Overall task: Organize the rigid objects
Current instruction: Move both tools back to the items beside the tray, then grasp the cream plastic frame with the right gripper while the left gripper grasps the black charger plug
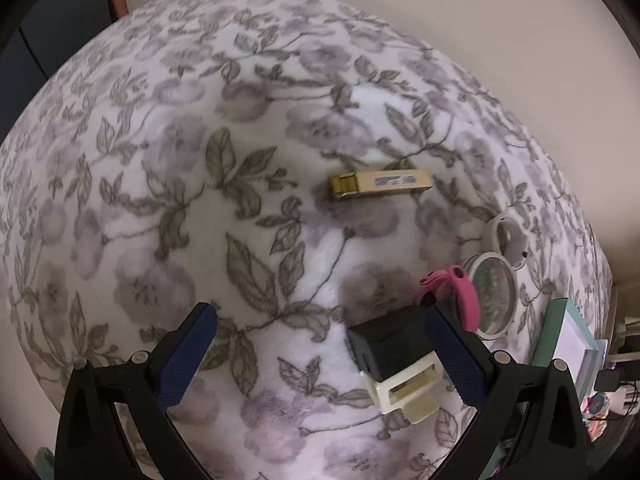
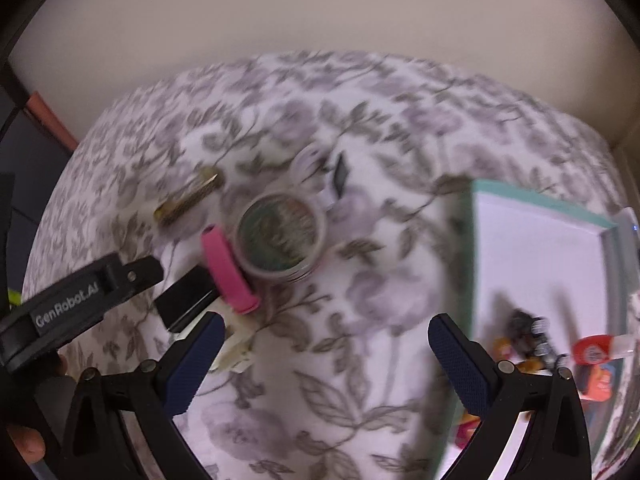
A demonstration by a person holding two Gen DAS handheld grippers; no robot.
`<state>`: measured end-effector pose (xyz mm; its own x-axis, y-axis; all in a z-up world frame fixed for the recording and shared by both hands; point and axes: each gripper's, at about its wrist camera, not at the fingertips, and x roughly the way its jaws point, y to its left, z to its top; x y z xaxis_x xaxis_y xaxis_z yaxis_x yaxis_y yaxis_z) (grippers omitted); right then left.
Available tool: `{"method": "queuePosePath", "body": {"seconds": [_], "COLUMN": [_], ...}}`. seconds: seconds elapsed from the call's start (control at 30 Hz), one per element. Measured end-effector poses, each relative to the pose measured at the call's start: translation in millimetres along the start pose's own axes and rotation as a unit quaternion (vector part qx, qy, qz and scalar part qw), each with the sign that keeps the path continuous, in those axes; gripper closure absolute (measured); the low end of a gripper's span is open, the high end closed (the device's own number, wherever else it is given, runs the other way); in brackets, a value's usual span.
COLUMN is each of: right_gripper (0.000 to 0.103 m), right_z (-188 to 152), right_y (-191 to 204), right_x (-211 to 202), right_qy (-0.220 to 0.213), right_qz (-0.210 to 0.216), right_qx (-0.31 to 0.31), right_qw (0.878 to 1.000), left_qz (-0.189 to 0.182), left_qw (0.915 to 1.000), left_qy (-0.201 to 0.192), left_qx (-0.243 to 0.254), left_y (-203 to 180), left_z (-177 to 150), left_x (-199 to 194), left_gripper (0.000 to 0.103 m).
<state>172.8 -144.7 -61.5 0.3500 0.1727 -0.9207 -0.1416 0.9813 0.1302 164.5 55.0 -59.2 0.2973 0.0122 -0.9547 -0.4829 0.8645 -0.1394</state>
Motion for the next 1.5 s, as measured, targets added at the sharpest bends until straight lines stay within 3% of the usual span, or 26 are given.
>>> {"method": "queuePosePath", "body": {"seconds": [0.13,0.63,0.8,0.9,1.5], "right_gripper": [0.000,0.000,0.001,0.016,0.039], "right_z": [-5,-15,-16,-17,-20], "right_y": [15,56,59,61,58], "right_x": [13,49,53,56,47], "right_qy": [0.013,0.036,0.025,0.028,0.047], "right_qz": [0.023,0.033,0.045,0.045,0.071], "right_qx": [-0.008,-0.049,-0.046,-0.050,-0.071], "right_qw": [1.000,0.998,0.998,0.997,0.994], "left_qz": [0.012,0.035,0.021,0.013,-0.032], "left_qw": [0.9998,0.9940,0.9953,0.9960,0.9989], "left_qy": [0.004,-0.002,0.009,0.012,0.029], "left_qx": [-0.017,-0.104,-0.094,-0.087,-0.017], "left_y": [10,60,53,47,5], "left_z": [1,7,5,4,4], "left_x": [2,-3,-1,1,11], "left_gripper": [0.000,0.000,0.000,0.000,0.000]}}
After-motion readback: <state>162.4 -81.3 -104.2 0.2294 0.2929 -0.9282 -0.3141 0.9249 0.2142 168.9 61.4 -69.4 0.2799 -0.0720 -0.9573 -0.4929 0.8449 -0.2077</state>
